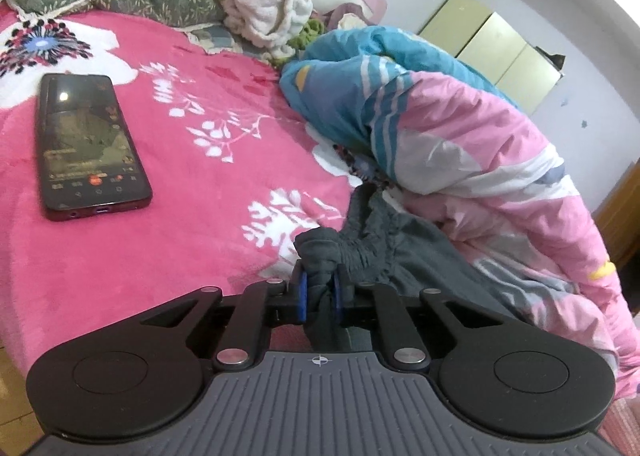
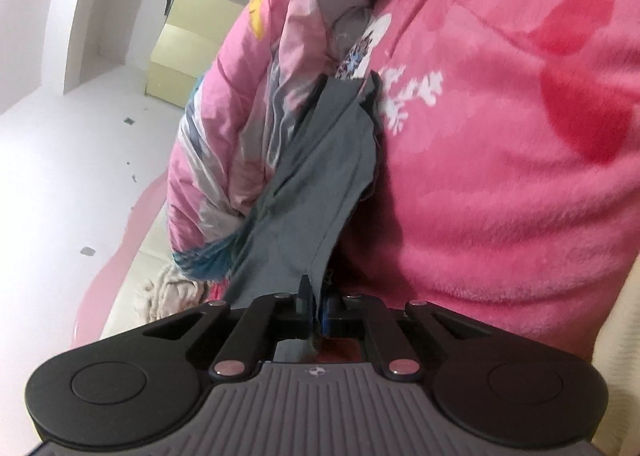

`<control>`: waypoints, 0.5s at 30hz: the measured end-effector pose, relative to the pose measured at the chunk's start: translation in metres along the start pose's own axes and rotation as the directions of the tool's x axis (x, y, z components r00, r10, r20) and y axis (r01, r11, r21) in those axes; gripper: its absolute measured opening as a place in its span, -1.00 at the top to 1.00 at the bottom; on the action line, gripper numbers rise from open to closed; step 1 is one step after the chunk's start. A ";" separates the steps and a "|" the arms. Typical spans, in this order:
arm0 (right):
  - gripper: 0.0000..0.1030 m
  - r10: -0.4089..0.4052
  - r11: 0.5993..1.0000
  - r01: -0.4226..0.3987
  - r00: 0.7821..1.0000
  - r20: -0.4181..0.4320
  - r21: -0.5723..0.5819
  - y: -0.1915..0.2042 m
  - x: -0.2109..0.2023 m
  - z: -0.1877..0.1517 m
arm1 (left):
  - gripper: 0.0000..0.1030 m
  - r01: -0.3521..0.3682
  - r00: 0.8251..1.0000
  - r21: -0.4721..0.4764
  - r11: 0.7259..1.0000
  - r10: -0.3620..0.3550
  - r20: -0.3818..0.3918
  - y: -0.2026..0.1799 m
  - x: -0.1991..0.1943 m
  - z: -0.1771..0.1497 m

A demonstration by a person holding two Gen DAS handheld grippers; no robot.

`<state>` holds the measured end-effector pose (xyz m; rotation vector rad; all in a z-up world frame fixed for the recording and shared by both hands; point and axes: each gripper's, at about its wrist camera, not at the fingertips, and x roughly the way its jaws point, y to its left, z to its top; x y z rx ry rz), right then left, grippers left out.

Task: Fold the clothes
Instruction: 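Grasp the waistband edge with the left gripper and lift it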

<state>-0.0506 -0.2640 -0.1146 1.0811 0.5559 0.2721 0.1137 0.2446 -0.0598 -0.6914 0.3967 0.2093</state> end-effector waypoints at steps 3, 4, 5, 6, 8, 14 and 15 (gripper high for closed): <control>0.94 0.014 1.000 -0.014 1.000 0.005 0.022 -0.001 -0.008 0.002 | 0.80 0.002 1.000 0.003 1.000 -0.002 0.004 0.000 -0.015 -0.001; 0.94 0.017 0.999 -0.018 1.000 0.006 0.028 -0.002 -0.011 0.003 | 0.80 0.002 1.000 0.001 1.000 -0.002 0.003 0.001 -0.020 -0.001; 0.94 0.018 0.999 -0.018 1.000 0.006 0.033 -0.002 -0.013 0.003 | 0.80 0.003 1.000 -0.002 1.000 -0.003 0.003 0.002 -0.025 -0.001; 0.94 0.018 0.999 -0.018 1.000 0.005 0.037 -0.002 -0.016 0.003 | 0.81 0.003 1.000 -0.004 1.000 -0.003 0.002 0.003 -0.031 -0.002; 0.94 0.019 0.999 -0.018 1.000 -0.004 0.046 -0.003 -0.023 0.002 | 0.80 0.003 1.000 -0.003 1.000 -0.003 0.004 0.006 -0.043 -0.004; 0.94 0.000 0.999 0.001 1.000 -0.030 0.047 -0.004 -0.051 -0.007 | 0.81 -0.003 1.000 0.017 1.000 0.003 0.012 0.017 -0.079 -0.012; 0.94 -0.002 0.999 0.004 0.999 -0.036 0.051 -0.004 -0.056 -0.009 | 0.81 -0.004 1.000 0.018 1.000 0.004 0.014 0.020 -0.086 -0.014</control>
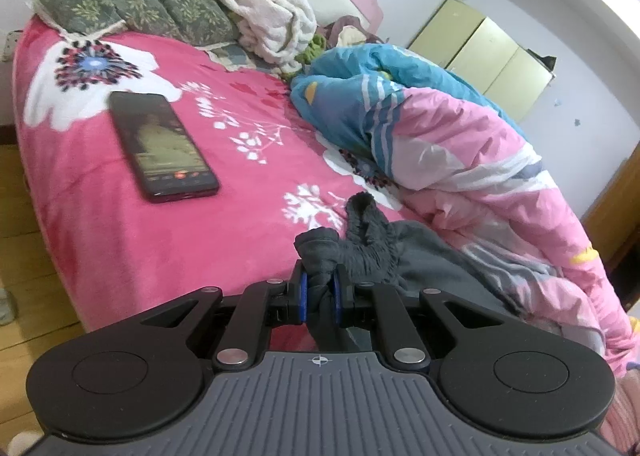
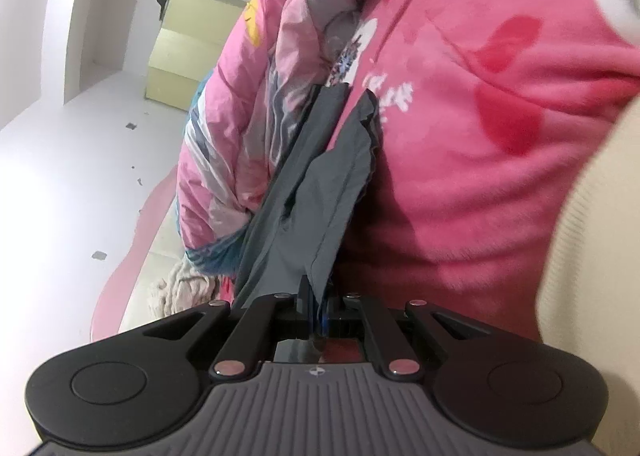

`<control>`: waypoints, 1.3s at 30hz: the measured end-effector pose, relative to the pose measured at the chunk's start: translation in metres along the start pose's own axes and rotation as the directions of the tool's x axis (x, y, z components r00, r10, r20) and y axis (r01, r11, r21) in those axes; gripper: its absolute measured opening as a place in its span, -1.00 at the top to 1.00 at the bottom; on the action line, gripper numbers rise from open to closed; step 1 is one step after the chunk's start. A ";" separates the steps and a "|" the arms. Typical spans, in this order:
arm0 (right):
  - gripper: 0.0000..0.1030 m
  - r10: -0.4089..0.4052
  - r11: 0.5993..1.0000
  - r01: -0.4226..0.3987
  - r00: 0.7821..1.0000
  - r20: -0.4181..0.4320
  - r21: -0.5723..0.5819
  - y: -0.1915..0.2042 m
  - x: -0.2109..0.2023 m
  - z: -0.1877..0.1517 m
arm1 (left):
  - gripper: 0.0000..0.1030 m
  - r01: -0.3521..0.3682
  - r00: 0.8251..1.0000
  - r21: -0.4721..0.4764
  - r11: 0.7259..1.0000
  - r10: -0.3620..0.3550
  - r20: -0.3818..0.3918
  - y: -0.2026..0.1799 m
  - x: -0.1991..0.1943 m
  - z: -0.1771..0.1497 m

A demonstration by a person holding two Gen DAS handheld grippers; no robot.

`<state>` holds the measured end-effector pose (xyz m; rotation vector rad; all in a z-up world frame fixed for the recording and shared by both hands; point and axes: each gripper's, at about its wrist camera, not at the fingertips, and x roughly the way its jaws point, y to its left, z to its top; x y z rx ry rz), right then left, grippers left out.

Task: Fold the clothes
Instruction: 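Grasp the waistband edge with the left gripper and lift it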

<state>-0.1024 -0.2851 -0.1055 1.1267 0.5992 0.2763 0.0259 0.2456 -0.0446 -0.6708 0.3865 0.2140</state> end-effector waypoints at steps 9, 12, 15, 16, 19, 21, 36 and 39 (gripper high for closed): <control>0.94 -0.028 0.999 0.028 0.999 -0.021 0.024 0.000 -0.050 -0.024 | 0.81 -0.036 0.999 -0.008 0.999 0.036 -0.022 0.024 -0.054 -0.021; 0.94 -0.043 0.999 0.044 0.999 -0.017 0.030 -0.002 -0.053 -0.025 | 0.80 -0.044 0.998 -0.009 0.999 0.043 -0.042 0.027 -0.058 -0.025; 0.94 -0.040 0.999 0.041 0.999 -0.014 0.026 0.000 -0.046 -0.018 | 0.80 -0.044 0.998 -0.019 0.999 0.043 -0.044 0.025 -0.056 -0.023; 0.94 -0.036 0.999 0.036 0.999 -0.011 0.018 0.002 -0.043 -0.014 | 0.80 -0.042 0.998 -0.026 0.999 0.041 -0.042 0.024 -0.056 -0.021; 0.94 -0.011 1.000 0.011 1.000 0.014 -0.024 0.015 -0.038 0.000 | 0.80 -0.024 0.999 -0.066 0.998 0.022 -0.031 0.019 -0.055 -0.013; 0.94 0.011 0.999 -0.009 0.999 0.036 -0.053 0.027 -0.033 0.012 | 0.80 -0.005 1.000 -0.097 0.995 0.002 -0.021 0.014 -0.053 -0.008; 0.94 0.074 0.961 -0.034 0.988 0.138 -0.273 0.138 0.102 0.152 | 0.78 0.109 0.994 -0.279 0.954 -0.106 0.026 -0.044 0.030 0.032; 0.93 0.025 0.960 0.009 0.993 0.119 -0.280 0.150 0.158 0.178 | 0.78 0.087 0.996 -0.264 0.961 -0.083 0.027 -0.050 0.058 0.038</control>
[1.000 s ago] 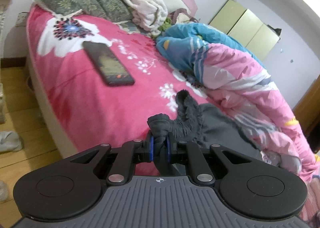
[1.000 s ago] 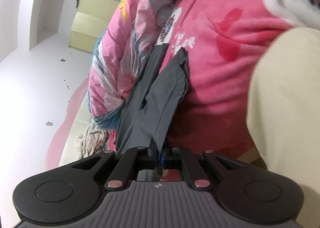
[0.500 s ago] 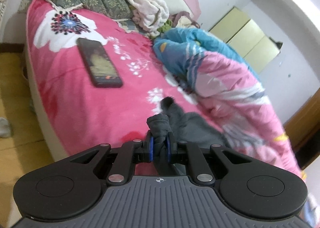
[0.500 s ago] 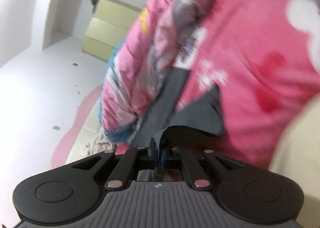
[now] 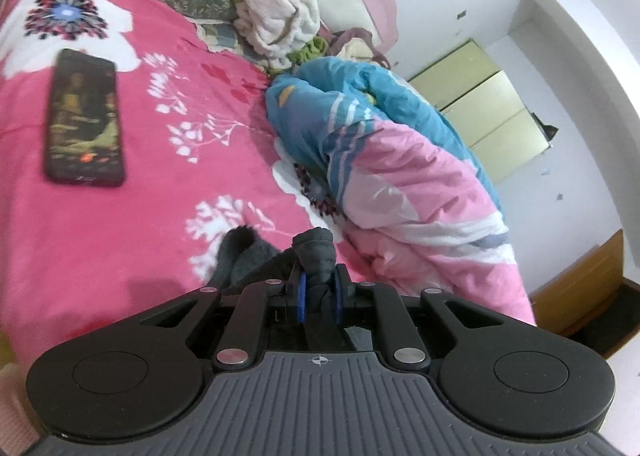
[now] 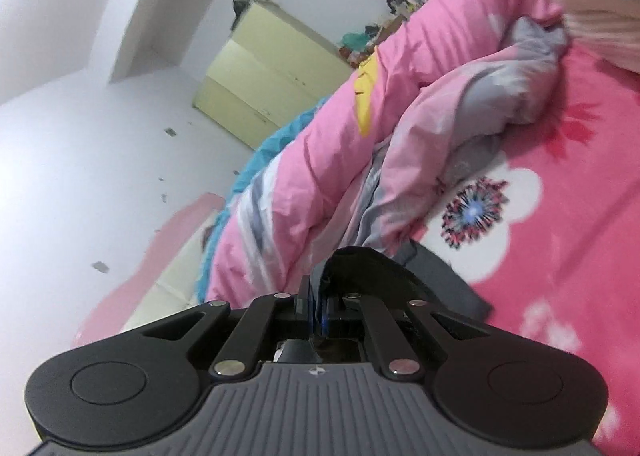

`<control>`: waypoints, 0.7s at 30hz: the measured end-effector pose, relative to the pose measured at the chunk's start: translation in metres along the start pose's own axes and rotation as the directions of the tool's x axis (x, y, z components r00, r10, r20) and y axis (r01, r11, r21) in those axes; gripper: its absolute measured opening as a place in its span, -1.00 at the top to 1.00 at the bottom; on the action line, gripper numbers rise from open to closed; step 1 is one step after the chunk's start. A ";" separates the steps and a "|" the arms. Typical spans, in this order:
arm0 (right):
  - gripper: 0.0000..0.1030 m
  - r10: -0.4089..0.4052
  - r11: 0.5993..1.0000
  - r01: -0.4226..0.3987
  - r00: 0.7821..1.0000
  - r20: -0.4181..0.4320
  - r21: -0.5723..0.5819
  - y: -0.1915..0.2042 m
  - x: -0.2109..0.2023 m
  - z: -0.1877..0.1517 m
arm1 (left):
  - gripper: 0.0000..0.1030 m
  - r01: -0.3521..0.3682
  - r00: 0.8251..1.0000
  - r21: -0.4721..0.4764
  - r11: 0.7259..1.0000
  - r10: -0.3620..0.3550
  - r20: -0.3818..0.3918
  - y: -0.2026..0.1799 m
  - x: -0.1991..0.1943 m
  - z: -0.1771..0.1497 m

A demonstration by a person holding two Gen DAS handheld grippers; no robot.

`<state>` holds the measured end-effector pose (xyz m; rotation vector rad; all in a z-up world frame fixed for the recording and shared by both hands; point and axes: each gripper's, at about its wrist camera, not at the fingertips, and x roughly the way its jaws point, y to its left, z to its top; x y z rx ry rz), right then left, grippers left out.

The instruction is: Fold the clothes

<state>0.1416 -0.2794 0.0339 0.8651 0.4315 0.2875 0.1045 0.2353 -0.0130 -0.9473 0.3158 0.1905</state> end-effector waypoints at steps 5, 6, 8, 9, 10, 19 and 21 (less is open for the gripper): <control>0.93 -0.077 0.997 0.078 0.995 -0.071 0.023 -0.012 0.101 0.021 | 0.73 -0.061 0.998 0.081 0.995 0.061 0.001 -0.002 0.044 0.002; 0.93 -0.100 0.994 0.103 0.991 -0.084 0.024 -0.017 0.121 0.022 | 0.72 -0.068 0.998 0.097 0.993 0.069 -0.008 0.000 0.052 0.001; 0.93 -0.148 0.988 0.151 0.983 -0.112 0.025 -0.030 0.157 0.022 | 0.64 -0.077 0.997 0.109 0.991 0.080 -0.024 0.005 0.064 0.000; 0.92 -0.163 0.985 0.168 0.978 -0.130 0.029 -0.037 0.173 0.022 | 0.52 -0.080 0.996 0.109 0.991 0.083 -0.031 0.008 0.070 0.000; 0.89 -0.178 0.982 0.185 0.972 -0.154 0.029 -0.045 0.188 0.022 | 0.35 -0.079 0.996 0.106 0.991 0.084 -0.037 0.012 0.073 -0.001; 0.22 -0.351 0.936 0.333 0.900 -0.258 -0.110 -0.063 0.240 0.005 | -0.33 0.009 1.000 0.081 0.997 -0.011 0.022 0.033 0.054 0.015; 0.08 -0.358 0.932 0.333 0.909 -0.213 -0.143 -0.051 0.228 0.009 | -0.34 0.025 0.998 0.087 0.996 -0.029 0.048 0.036 0.046 0.020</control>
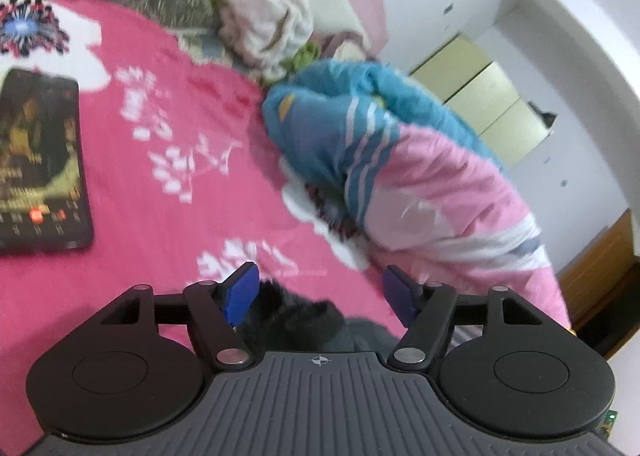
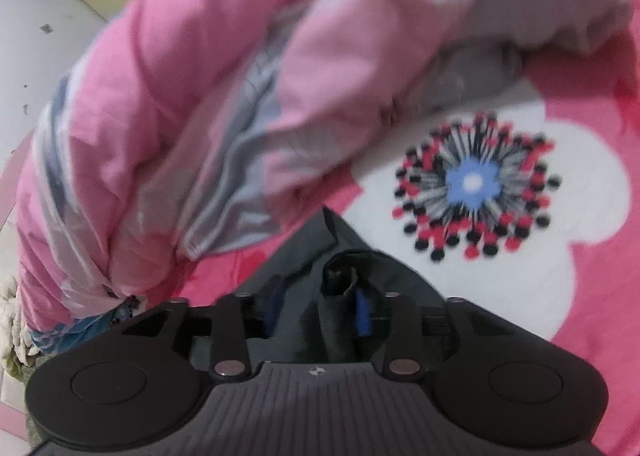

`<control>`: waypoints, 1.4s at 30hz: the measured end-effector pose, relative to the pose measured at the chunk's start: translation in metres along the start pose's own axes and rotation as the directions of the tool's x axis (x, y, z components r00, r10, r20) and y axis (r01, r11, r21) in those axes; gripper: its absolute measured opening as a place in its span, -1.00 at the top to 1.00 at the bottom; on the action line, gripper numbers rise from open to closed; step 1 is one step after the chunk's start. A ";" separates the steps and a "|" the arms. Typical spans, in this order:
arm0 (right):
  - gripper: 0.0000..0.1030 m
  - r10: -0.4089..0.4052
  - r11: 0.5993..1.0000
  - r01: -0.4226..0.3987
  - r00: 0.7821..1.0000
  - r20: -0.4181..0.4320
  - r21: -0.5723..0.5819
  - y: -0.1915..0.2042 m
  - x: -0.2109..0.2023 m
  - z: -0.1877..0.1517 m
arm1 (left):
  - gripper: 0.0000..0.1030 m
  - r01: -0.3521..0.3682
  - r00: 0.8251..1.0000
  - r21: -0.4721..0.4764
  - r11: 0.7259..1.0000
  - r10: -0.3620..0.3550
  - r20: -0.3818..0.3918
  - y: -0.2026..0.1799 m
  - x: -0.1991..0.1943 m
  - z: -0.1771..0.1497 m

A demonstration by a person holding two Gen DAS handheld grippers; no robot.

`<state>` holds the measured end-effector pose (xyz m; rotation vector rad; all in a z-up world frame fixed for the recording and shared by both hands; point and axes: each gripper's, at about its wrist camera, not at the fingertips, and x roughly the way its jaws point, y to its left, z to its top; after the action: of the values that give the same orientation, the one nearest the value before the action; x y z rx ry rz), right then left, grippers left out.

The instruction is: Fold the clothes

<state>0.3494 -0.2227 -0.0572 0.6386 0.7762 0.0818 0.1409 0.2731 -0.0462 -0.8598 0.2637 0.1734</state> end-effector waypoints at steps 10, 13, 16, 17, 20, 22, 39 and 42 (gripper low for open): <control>-0.11 0.000 0.832 0.071 0.992 0.128 -0.551 0.106 -0.079 -0.046 | -0.35 -0.073 0.993 0.043 0.996 0.077 -0.086 0.029 -0.021 0.001; -0.09 0.131 0.610 -0.085 0.991 -0.006 -0.788 0.169 -0.083 -0.114 | -0.34 -0.069 0.990 0.103 0.992 0.081 -0.112 0.028 -0.027 -0.008; -0.08 0.226 0.379 -0.239 0.961 -0.160 -0.894 0.221 -0.075 -0.180 | -0.25 -0.048 0.988 0.175 0.983 0.072 -0.136 0.022 -0.029 -0.018; -0.08 0.242 0.328 -0.284 0.947 -0.210 -0.901 0.234 -0.070 -0.197 | -0.23 -0.031 0.988 0.201 0.979 0.060 -0.143 0.019 -0.028 -0.021; -0.08 0.246 0.229 -0.388 0.910 -0.333 -0.893 0.263 -0.046 -0.230 | -0.05 -0.017 0.984 0.260 0.966 0.062 -0.166 0.014 -0.022 -0.028; -0.08 0.226 0.182 -0.416 0.899 -0.374 -0.891 0.273 -0.031 -0.243 | 0.09 -0.019 0.983 0.284 0.959 0.071 -0.172 0.012 -0.019 -0.031; 0.57 0.180 0.322 -0.283 0.955 -0.235 -0.903 0.302 0.017 -0.224 | 0.75 0.012 0.981 0.370 0.929 0.061 -0.185 0.006 -0.018 -0.036; 0.24 0.222 0.434 -0.259 0.959 -0.177 -0.863 0.301 0.017 -0.201 | 0.75 0.011 0.979 0.357 0.934 0.063 -0.193 0.009 -0.017 -0.035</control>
<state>0.2741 0.1280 -0.0050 -0.2860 0.5560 0.7356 0.1166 0.2514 -0.0688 -0.5115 0.4815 0.0590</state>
